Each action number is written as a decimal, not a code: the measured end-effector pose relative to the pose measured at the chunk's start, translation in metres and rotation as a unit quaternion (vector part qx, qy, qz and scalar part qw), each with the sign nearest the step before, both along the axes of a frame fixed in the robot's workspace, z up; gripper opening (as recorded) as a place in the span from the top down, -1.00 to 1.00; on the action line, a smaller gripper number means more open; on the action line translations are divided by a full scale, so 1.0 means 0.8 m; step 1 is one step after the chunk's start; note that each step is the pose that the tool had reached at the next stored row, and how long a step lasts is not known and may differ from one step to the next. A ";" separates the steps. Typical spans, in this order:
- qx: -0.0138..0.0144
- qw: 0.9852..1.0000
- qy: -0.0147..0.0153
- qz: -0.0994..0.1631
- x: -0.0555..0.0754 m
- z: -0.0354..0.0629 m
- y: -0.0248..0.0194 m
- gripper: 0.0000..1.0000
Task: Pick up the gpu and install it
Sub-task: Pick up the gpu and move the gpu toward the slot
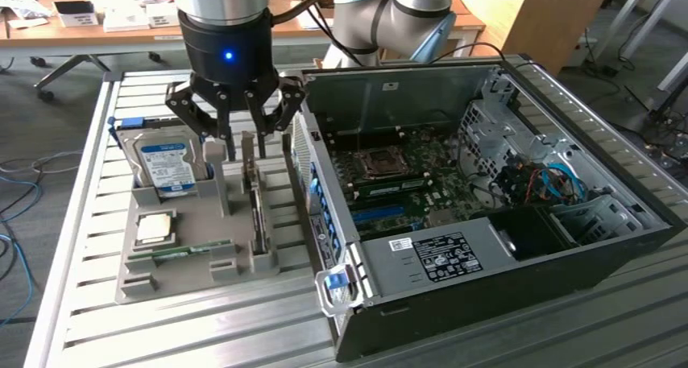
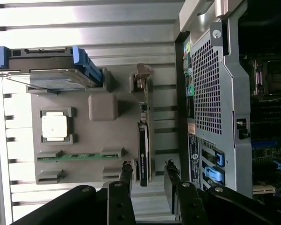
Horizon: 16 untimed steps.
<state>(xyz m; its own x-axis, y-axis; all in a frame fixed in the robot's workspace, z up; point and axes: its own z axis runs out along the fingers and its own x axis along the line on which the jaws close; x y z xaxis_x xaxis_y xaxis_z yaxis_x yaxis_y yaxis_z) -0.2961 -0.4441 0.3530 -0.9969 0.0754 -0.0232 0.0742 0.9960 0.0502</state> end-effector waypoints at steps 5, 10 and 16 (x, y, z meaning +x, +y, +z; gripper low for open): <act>0.000 1.000 0.000 0.000 0.000 0.000 0.0000 0.17; 0.000 1.000 0.000 0.000 0.000 -0.004 0.0000 0.17; 0.000 1.000 0.000 0.000 0.000 -0.006 0.0000 0.17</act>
